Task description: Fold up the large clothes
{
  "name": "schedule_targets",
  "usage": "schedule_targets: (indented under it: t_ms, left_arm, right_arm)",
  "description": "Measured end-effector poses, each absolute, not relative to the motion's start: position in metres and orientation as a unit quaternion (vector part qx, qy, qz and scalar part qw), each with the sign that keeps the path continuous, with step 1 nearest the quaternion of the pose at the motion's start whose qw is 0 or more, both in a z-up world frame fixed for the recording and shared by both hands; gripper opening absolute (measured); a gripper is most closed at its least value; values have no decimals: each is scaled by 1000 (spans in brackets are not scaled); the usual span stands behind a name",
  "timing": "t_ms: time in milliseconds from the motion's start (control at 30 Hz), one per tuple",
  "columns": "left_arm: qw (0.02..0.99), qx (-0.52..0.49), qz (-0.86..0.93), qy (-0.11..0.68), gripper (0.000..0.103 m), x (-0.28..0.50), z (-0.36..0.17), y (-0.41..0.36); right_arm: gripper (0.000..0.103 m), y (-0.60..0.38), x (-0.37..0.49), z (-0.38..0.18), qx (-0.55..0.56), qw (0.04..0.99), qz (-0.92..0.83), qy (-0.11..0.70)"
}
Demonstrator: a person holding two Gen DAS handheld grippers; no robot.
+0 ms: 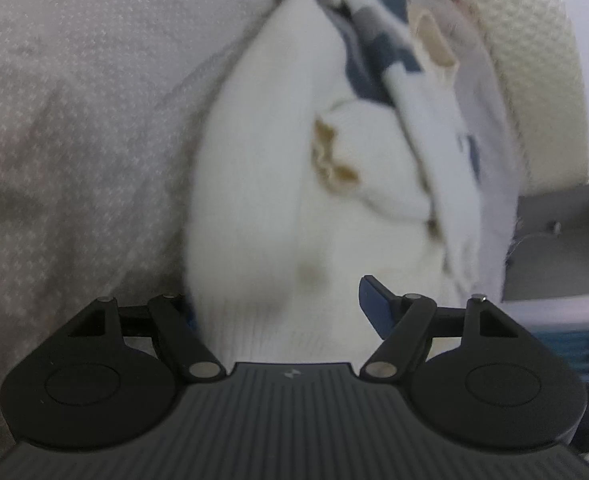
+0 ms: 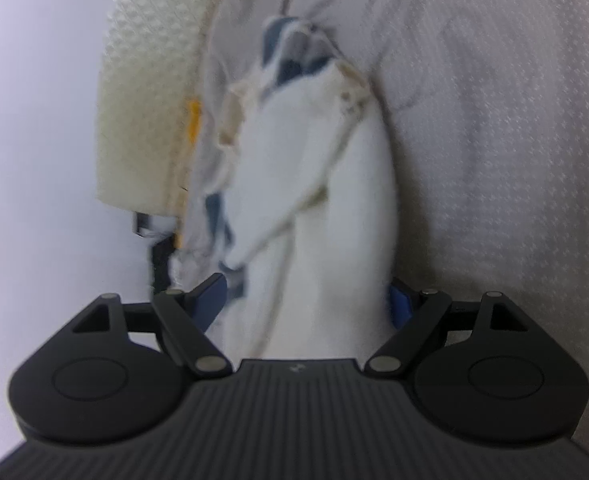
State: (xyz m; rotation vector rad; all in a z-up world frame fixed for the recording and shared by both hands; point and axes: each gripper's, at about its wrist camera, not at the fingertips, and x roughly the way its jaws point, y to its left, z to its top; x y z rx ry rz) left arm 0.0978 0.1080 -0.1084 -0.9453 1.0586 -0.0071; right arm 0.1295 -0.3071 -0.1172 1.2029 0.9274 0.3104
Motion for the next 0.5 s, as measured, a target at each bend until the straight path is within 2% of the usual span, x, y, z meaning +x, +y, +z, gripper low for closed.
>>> schedule_targets:
  t_ms: [67, 133, 167, 300, 333, 400, 500]
  left_arm:
    - [764, -423, -2, 487, 77, 97, -107, 104]
    - [764, -422, 1, 488, 72, 97, -106, 103]
    - [763, -422, 2, 490, 66, 96, -106, 103]
    - [763, -425, 10, 487, 43, 92, -111, 107]
    - [763, -426, 12, 486, 38, 91, -111, 108]
    - [765, -426, 13, 482, 26, 92, -111, 108]
    - [781, -423, 26, 458, 18, 84, -103, 113]
  right_arm:
    - [83, -305, 128, -123, 543, 708, 131, 431]
    - [81, -302, 126, -126, 531, 708, 120, 449]
    - [79, -299, 125, -126, 521, 712, 116, 456]
    - [64, -293, 114, -124, 491, 731, 99, 464]
    - [56, -291, 111, -125, 489, 730, 93, 468]
    - [46, -293, 106, -128, 494, 728, 83, 468]
    - [31, -293, 104, -132, 498, 720, 83, 476]
